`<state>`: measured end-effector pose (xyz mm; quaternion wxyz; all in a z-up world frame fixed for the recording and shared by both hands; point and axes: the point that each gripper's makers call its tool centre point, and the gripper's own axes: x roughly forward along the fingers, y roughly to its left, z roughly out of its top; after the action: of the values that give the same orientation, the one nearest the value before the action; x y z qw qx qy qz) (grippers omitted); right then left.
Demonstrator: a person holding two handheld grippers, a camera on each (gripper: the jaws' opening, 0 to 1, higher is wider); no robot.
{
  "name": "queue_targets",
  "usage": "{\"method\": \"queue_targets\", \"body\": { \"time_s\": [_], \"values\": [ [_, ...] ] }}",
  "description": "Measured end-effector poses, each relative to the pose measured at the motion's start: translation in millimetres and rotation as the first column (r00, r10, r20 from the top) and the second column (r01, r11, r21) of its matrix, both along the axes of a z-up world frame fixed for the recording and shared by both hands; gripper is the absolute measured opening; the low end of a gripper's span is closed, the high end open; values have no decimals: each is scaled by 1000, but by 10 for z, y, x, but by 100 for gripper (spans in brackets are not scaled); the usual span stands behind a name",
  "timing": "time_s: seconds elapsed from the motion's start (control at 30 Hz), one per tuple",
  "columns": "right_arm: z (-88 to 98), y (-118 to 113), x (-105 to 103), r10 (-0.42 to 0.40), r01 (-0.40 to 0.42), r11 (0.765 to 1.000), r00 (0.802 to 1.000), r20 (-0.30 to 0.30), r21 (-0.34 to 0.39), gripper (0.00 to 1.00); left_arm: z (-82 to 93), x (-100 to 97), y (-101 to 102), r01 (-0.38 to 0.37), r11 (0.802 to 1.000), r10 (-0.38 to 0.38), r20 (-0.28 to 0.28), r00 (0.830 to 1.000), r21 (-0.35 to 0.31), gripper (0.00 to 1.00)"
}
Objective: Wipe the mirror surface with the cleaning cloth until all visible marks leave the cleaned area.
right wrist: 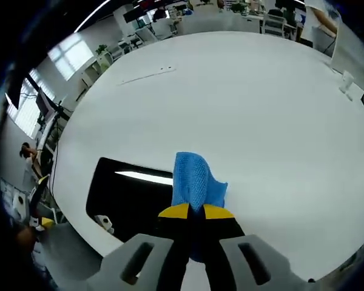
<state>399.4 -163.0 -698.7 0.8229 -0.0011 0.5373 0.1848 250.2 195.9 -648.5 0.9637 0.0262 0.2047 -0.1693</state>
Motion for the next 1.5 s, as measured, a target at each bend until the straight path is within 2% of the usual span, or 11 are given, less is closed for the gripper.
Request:
{"method": "queue_targets", "body": {
  "time_s": [0.27, 0.43, 0.67, 0.83, 1.03, 1.17, 1.23, 1.27, 1.33, 1.4, 1.5],
  "values": [
    [-376, -14, -74, 10, -9, 1000, 998, -64, 7, 1, -26, -8, 15, -1, 1000, 1, -9, 1000, 14, 99],
    [-524, -72, -114, 48, -50, 997, 998, -37, -52, 3, -36, -16, 33, -10, 1000, 10, -11, 1000, 19, 99],
    [-459, -11, -125, 187, -175, 975, 979, 81, -135, 13, -75, -23, 61, -13, 999, 14, -22, 1000, 41, 99],
    [-458, 25, -184, 217, -201, 968, 972, 95, -149, 21, -62, -9, 114, -40, 998, 41, -17, 999, 38, 99],
    [-327, 45, -184, 160, -154, 987, 979, 130, -52, 32, 21, 35, 97, -78, 991, 74, -35, 997, -106, 99],
    [-33, 61, -184, 238, -241, 970, 934, 268, -23, 44, 162, 40, 258, -40, 998, 41, 27, 999, -58, 99],
    [14, -69, -218, 247, -244, 969, 925, 290, -48, 51, 153, 24, 333, -17, 998, 17, -1, 1000, -55, 99],
    [93, -51, -224, 266, -279, 960, 901, 341, -13, 58, 162, 21, 366, -3, 999, 3, -2, 1000, -33, 99],
    [135, -156, -273, 234, -249, 968, 907, 349, -2, 66, 229, 28, 414, 11, 1000, -11, 17, 1000, -22, 99],
    [254, -163, -287, 255, -293, 956, 859, 445, 16, 75, 249, 38, 442, 18, 999, -18, 7, 1000, -34, 99],
    [265, -287, -416, 257, -293, 956, 841, 476, 2, 89, 248, 24, 464, 26, 999, -26, 6, 1000, -19, 99]
  ]
}}
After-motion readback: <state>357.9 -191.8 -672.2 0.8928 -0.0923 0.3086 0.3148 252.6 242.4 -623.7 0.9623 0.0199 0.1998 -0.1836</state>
